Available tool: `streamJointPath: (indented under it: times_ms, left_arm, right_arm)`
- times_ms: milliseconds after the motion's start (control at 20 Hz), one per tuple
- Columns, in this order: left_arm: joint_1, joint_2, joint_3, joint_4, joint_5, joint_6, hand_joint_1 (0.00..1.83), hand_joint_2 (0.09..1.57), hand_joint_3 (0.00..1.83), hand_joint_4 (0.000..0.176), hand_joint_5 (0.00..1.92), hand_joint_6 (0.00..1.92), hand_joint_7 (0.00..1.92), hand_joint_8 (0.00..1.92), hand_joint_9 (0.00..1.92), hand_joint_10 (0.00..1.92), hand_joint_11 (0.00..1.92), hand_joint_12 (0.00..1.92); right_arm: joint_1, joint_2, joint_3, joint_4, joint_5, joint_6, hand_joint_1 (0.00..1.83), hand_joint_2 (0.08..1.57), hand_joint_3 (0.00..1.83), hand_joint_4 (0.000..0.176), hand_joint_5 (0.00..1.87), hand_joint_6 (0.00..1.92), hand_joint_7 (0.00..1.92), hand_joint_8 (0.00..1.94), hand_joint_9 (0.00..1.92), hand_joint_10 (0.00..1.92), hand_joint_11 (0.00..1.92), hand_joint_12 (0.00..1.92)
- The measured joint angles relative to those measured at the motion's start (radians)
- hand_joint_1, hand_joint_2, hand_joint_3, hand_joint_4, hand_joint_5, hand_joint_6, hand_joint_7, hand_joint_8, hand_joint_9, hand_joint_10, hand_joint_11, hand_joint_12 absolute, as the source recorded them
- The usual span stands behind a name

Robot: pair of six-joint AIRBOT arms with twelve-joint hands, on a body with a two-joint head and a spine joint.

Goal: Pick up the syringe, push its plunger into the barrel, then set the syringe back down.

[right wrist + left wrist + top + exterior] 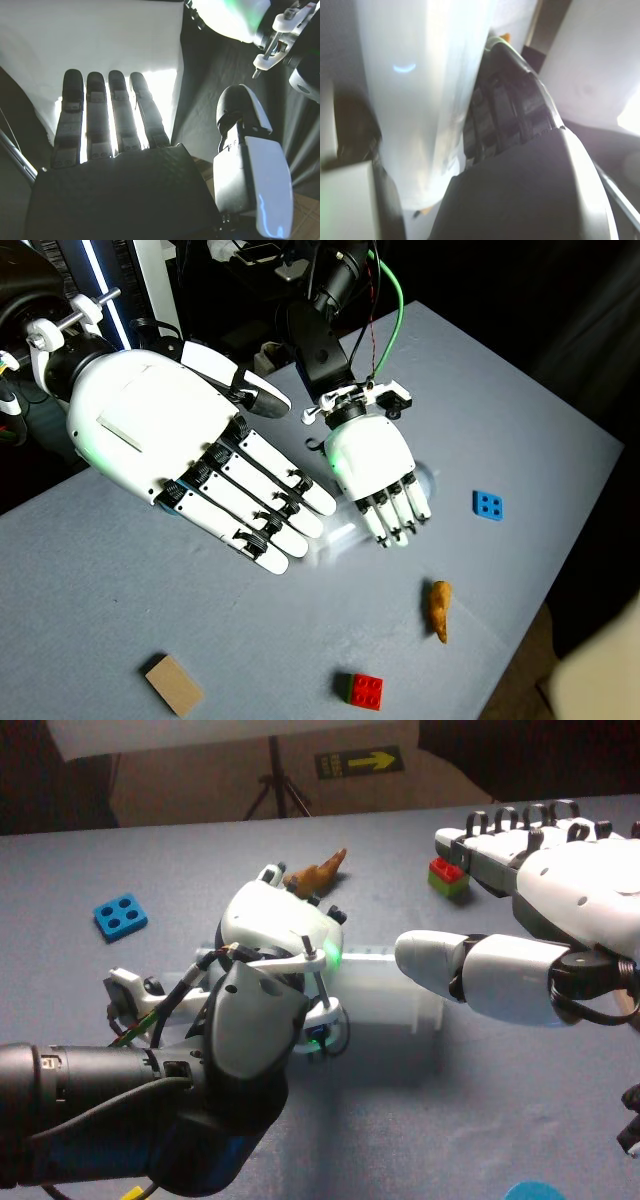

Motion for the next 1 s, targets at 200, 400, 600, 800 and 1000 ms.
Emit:
streamJointPath:
  times_ms: [200,400,600,800,1000]
  left_arm:
    - [-0.001,0.002,-0.013,-0.006,0.003,0.011,0.24,0.98,0.0,0.087,0.03,0.0,0.0,0.0,0.0,0.0,0.0,0.01]
    - [-0.007,0.021,-0.023,-0.011,0.008,0.012,0.22,0.94,0.0,0.105,0.01,0.0,0.0,0.0,0.0,0.0,0.0,0.0]
    - [-0.035,0.05,-0.037,-0.006,0.015,0.031,0.25,0.96,0.0,0.086,0.01,0.0,0.0,0.0,0.0,0.0,0.0,0.0]
    - [-0.056,0.087,-0.064,-0.036,0.028,0.042,0.33,0.97,0.0,0.079,0.06,0.01,0.0,0.0,0.0,0.0,0.03,0.02]
    - [-0.093,0.141,-0.1,-0.056,0.027,0.06,0.32,0.99,0.01,0.087,0.06,0.01,0.0,0.0,0.0,0.0,0.07,0.04]
  right_arm:
    - [0.0,0.002,0.0,-0.001,0.001,0.0,0.0,1.18,0.0,0.0,0.15,0.0,0.13,0.0,0.1,0.0,0.0,0.3]
    - [0.0,0.003,0.0,0.0,0.0,0.001,0.0,1.17,0.0,0.0,0.14,0.0,0.13,0.0,0.11,0.0,0.0,0.34]
    - [0.0,0.003,0.0,-0.001,-0.002,0.002,0.0,1.17,0.0,0.0,0.15,0.0,0.14,0.0,0.13,0.01,0.0,0.4]
    - [0.0,0.003,0.0,-0.001,0.0,0.003,0.0,1.17,0.0,0.0,0.15,0.0,0.14,0.0,0.13,0.0,0.0,0.41]
    - [0.0,0.004,0.0,-0.001,0.0,0.003,0.0,1.16,0.0,0.0,0.15,0.01,0.14,0.01,0.13,0.0,0.0,0.36]
